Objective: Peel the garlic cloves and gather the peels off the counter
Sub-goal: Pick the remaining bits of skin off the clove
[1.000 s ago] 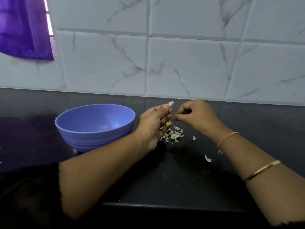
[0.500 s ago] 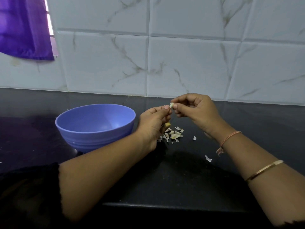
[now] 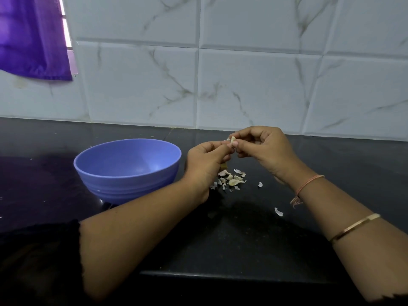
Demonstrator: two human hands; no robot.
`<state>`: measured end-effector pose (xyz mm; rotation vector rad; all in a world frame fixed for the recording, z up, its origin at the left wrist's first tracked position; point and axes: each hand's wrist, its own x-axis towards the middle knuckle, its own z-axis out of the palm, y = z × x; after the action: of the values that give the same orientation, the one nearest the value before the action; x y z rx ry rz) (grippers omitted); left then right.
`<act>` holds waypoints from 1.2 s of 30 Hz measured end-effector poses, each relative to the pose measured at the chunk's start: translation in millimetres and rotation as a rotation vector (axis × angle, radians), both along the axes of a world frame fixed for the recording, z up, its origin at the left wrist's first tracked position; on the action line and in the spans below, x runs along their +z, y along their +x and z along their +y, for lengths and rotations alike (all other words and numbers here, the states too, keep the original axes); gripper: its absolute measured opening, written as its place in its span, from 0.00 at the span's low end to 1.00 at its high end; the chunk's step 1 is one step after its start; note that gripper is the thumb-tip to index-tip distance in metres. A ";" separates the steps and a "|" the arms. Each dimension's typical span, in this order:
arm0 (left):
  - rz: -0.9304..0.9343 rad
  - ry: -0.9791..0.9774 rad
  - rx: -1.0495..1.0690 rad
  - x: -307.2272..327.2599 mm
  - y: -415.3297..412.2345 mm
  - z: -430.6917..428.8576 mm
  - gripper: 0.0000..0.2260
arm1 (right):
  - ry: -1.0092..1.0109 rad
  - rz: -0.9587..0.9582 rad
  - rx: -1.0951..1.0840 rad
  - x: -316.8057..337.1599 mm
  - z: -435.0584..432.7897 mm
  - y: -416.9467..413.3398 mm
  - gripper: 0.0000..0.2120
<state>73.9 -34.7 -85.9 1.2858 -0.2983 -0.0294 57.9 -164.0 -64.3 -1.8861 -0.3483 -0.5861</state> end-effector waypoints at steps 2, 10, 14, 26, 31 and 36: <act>-0.046 0.044 0.064 -1.7 1.9 -0.3 0.05 | -0.001 0.013 -0.005 -0.5 0.6 0.0 0.04; -0.146 0.156 0.159 -4.3 5.0 0.3 0.08 | -0.032 0.024 0.001 0.8 2.1 -2.0 0.04; -0.118 0.150 0.145 -4.2 6.4 0.8 0.08 | -0.115 -0.009 -0.019 1.2 2.3 -3.4 0.04; -0.037 0.029 0.126 -6.2 11.5 -2.6 0.05 | 0.100 0.068 0.044 2.1 5.4 -3.8 0.04; -0.076 0.080 0.118 -6.5 10.6 0.0 0.07 | 0.217 0.137 0.099 4.3 2.3 -5.8 0.04; -0.065 0.083 0.138 -3.5 6.7 -1.4 0.06 | 0.149 0.137 0.072 2.0 1.0 -5.3 0.06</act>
<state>80.6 -36.1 -89.4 1.3893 -0.2655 0.1184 52.6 -163.1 -62.3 -1.7518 -0.2743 -0.4199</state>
